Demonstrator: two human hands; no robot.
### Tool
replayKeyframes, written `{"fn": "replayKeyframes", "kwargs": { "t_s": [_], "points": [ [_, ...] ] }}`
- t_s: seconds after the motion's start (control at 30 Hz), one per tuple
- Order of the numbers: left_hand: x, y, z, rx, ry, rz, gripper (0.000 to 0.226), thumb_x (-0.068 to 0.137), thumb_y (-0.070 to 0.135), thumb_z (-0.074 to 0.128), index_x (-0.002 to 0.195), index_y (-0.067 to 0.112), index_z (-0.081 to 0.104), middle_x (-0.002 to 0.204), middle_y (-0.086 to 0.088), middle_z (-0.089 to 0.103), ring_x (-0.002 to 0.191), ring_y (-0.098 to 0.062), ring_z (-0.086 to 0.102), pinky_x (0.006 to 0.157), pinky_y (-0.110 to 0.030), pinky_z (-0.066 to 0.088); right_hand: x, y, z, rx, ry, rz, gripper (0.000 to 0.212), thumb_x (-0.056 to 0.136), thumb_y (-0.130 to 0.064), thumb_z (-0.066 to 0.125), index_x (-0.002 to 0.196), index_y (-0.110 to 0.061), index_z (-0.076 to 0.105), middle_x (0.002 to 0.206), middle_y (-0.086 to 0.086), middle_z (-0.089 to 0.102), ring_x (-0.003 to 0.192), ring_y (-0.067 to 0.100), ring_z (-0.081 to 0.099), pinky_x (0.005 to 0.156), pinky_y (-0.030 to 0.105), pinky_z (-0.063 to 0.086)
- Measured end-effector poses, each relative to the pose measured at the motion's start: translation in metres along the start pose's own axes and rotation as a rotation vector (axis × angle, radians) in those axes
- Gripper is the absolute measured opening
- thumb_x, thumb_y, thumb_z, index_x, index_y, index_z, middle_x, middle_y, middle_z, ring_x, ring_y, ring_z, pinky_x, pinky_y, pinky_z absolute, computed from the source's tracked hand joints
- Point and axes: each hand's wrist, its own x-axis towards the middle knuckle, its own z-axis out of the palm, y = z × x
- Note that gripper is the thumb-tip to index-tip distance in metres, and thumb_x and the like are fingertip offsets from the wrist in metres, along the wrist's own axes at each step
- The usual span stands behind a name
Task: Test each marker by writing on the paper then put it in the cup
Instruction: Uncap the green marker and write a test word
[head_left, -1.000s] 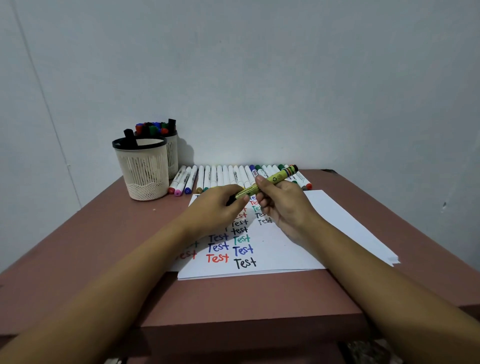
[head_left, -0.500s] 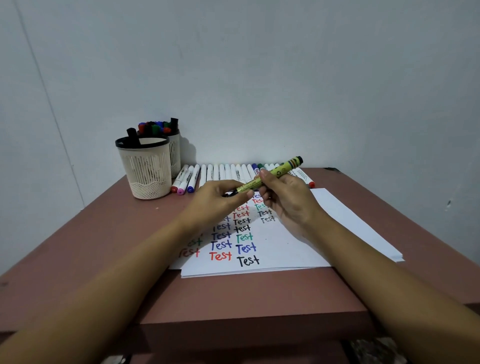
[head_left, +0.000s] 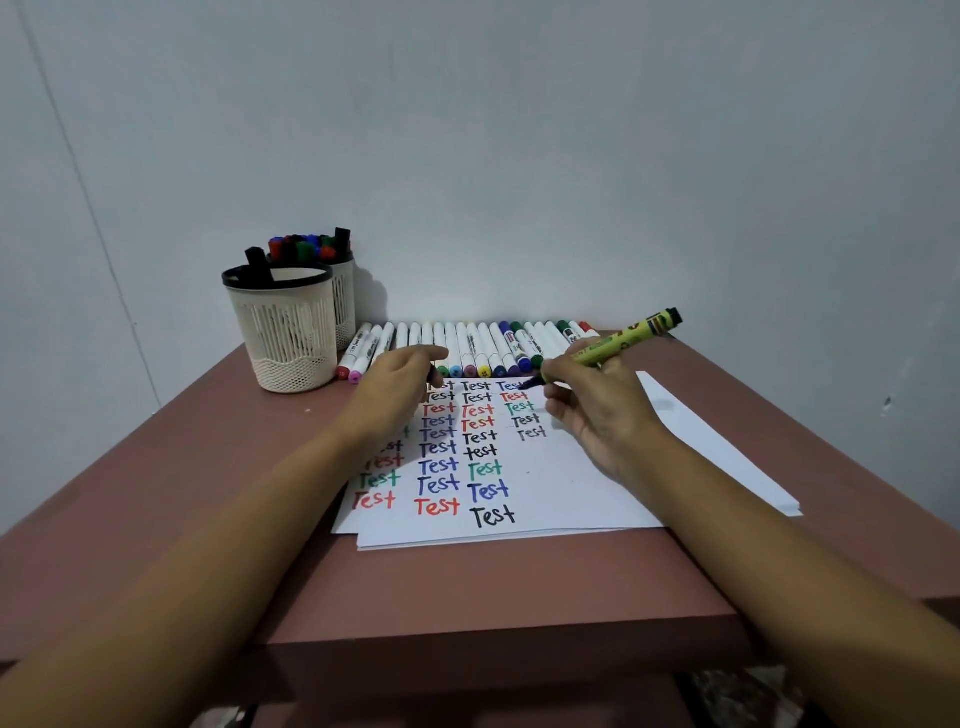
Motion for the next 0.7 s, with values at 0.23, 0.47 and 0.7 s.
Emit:
{"fn": "replayKeyframes", "kwargs": {
  "t_s": [0.23, 0.47, 0.7],
  "points": [
    [0.004, -0.014, -0.003, -0.002, -0.005, -0.001, 0.037, 0.093, 0.02, 0.054, 0.129, 0.021, 0.044, 0.104, -0.004, 0.061, 0.093, -0.018, 0.059, 0.071, -0.027, 0.044, 0.0, 0.01, 0.003, -0.228, 0.006, -0.019, 0.017, 0.091, -0.005, 0.054, 0.075, -0.004, 0.055, 0.062, 0.007, 0.054, 0.051, 0.016, 0.056, 0.046, 0.025, 0.048],
    [0.006, -0.014, -0.002, -0.047, 0.025, -0.055, 0.024, 0.084, 0.018, 0.068, 0.102, 0.015, 0.051, 0.094, -0.006, 0.064, 0.076, -0.012, 0.061, 0.061, -0.02, 0.044, 0.0, 0.017, 0.003, -0.456, 0.018, -0.104, 0.021, 0.081, -0.006, 0.06, 0.067, -0.015, 0.048, 0.052, 0.002, 0.043, 0.055, 0.022, 0.041, 0.056, 0.033, 0.035],
    [0.004, -0.011, -0.001, -0.03, -0.004, -0.046, 0.016, 0.085, 0.014, 0.067, 0.096, 0.011, 0.055, 0.08, -0.004, 0.066, 0.064, -0.01, 0.06, 0.057, -0.019, 0.043, -0.002, 0.017, 0.003, -0.58, 0.021, -0.155, 0.025, 0.08, -0.006, 0.065, 0.067, -0.011, 0.045, 0.055, 0.009, 0.046, 0.048, 0.023, 0.043, 0.047, 0.029, 0.037]
  ]
}}
